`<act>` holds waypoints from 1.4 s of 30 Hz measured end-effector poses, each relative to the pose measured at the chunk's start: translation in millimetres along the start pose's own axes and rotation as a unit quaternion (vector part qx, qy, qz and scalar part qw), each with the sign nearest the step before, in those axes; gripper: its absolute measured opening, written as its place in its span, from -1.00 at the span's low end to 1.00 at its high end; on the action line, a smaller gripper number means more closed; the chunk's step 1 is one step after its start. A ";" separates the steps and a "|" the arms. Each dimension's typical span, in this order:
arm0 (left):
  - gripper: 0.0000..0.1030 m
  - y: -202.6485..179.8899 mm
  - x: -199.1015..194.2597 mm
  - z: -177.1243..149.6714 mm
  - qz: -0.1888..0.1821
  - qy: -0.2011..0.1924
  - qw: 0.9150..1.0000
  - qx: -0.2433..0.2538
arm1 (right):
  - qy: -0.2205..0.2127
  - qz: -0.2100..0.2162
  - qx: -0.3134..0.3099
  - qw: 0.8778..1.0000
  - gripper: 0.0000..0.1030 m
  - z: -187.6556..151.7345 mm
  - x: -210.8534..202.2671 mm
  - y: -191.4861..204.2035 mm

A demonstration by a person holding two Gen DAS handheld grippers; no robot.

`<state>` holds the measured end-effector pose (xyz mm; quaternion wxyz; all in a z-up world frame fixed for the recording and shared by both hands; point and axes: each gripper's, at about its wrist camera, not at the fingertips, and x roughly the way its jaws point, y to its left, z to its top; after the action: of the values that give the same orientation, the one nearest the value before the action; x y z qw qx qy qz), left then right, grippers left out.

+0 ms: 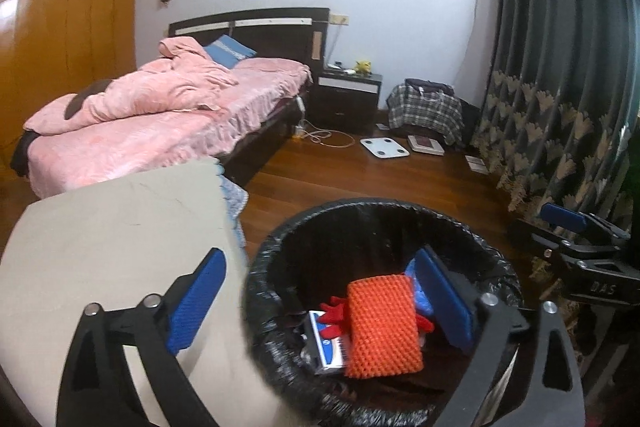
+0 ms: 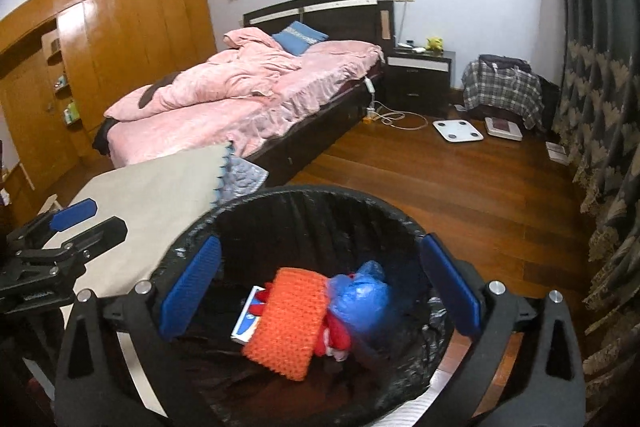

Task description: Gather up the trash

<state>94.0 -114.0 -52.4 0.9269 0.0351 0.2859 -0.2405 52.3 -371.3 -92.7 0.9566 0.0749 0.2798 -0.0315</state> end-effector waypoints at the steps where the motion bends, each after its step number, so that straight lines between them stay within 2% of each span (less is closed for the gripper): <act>1: 0.88 1.7 -3.7 0.3 0.004 -0.002 1.000 -0.002 | -0.001 0.005 -0.003 1.000 0.89 1.6 -2.8 2.3; 8: 0.88 15.1 -34.9 -4.8 0.031 -0.014 0.999 -0.021 | -0.003 0.031 -0.017 0.999 0.89 11.0 -21.3 29.5; 20: 0.88 25.8 -75.6 -11.3 0.061 -0.030 0.997 -0.036 | -0.007 0.050 -0.031 0.998 0.89 14.2 -44.1 58.0; 42: 0.88 24.4 -103.9 -12.9 0.084 -0.047 0.995 -0.028 | -0.005 0.052 -0.051 0.997 0.89 12.3 -57.4 81.7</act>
<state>23.9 -45.6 -8.1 0.9568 0.0212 0.2447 -0.1555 18.9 -291.6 -41.2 0.9608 0.0399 0.2724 0.0322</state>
